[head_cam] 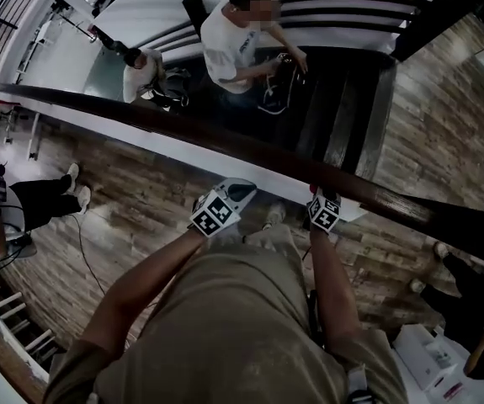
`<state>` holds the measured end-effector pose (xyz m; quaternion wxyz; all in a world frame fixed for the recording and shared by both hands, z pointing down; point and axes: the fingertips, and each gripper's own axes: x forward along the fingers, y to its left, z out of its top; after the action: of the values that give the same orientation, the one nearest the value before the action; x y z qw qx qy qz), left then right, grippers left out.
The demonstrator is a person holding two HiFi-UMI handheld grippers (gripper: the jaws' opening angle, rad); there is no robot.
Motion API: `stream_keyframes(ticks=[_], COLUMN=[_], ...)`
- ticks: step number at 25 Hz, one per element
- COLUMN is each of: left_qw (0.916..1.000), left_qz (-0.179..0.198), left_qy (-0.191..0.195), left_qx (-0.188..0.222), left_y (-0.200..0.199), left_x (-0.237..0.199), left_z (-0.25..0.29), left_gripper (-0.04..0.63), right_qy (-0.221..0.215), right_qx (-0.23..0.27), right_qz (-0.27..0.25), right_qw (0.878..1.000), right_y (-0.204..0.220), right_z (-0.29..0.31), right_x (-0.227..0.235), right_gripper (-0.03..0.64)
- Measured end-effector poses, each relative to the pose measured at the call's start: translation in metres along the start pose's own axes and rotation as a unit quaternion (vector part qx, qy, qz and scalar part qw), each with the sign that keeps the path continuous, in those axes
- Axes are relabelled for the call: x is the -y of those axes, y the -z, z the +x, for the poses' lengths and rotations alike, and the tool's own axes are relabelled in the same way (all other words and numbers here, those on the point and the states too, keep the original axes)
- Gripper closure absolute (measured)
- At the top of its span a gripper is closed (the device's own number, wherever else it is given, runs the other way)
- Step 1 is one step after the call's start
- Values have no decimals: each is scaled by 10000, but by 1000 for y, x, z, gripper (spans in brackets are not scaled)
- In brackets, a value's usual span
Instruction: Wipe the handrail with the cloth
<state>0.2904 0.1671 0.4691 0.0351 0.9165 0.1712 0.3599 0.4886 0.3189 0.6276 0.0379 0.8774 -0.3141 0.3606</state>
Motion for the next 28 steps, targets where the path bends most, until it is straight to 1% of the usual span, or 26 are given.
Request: stream_keyframes(ticks=[1, 3, 5, 7, 8, 10, 12, 14, 19, 23, 28], left_qw=[10000, 10000, 9999, 9998, 9997, 9996, 9995, 9995, 9995, 9996, 9993], left_qz=[2, -6, -53, -117, -143, -185, -206, -235, -165, -152, -172], left_qy=[-19, -61, -111, -156, -179, -214, -220, -213, -236, -252, -324], left_qx=[-13, -40, -5, 46, 62, 58, 53, 35, 88, 47, 0], left_y=[4, 12, 20, 29, 34, 45, 55, 67, 91, 113, 134], left_x=[-7, -22, -38, -53, -60, -72, -82, -92, -125, -150, -174], left_z=[-8, -24, -38, -53, -59, -71, -81, -92, -121, -150, -171], left_gripper=[578, 578, 578, 578, 578, 578, 578, 578, 578, 578, 578], right_qy=[24, 34, -161, -360, -371, -214, -46, -96, -463, -547, -707], right_qx=[-86, -129, -181, -277, -322, -375, -402, -450, -483, -387, -334], right_qz=[-120, -148, -167, -365, -446, -429, -274, -262, -592, -597, -604], right_qw=[9999, 9998, 9996, 9983, 9978, 9981, 9988, 9986, 9960, 9960, 9951], right_y=[4, 6, 5, 7, 9, 11, 13, 16, 22, 24, 25], right_z=[5, 10, 14, 17, 18, 21, 23, 25, 39, 45, 49], right_x=[-9, -25, -48, -73, -82, -88, -91, -106, -175, -230, -278], right_gripper=[527, 528, 528, 528, 528, 528, 528, 528, 528, 528, 528])
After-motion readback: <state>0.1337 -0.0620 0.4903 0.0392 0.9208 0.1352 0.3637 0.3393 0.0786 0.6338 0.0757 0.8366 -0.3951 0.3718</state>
